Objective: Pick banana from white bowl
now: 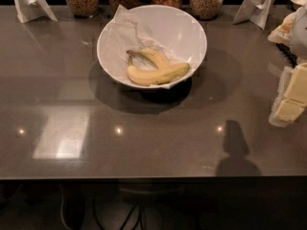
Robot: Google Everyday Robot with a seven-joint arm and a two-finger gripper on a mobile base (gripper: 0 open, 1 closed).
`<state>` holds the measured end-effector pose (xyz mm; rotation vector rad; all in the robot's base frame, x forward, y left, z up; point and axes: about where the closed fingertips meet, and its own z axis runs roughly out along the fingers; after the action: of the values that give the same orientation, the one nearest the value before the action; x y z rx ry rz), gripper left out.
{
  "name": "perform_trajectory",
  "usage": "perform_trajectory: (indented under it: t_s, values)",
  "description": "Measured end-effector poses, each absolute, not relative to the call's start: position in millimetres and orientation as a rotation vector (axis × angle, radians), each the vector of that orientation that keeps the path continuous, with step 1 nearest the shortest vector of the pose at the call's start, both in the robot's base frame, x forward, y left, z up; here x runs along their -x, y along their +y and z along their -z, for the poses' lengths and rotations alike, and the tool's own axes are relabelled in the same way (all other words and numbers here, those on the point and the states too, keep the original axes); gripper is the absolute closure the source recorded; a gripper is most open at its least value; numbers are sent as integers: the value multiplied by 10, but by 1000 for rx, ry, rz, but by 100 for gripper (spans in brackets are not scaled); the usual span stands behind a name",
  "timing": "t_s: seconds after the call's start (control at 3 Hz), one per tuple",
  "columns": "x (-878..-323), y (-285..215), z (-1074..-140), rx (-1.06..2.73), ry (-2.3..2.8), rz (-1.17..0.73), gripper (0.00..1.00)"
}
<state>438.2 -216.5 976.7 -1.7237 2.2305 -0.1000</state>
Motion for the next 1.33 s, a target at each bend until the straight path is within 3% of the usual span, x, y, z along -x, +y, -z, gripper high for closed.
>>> perform_trajectory:
  t_s: [0.67, 1.33]
  values:
    - [-4429, -2100, -9788, 1718, 2193, 101, 0]
    - [-4851, -1441, -9822, 1689, 1985, -52, 0]
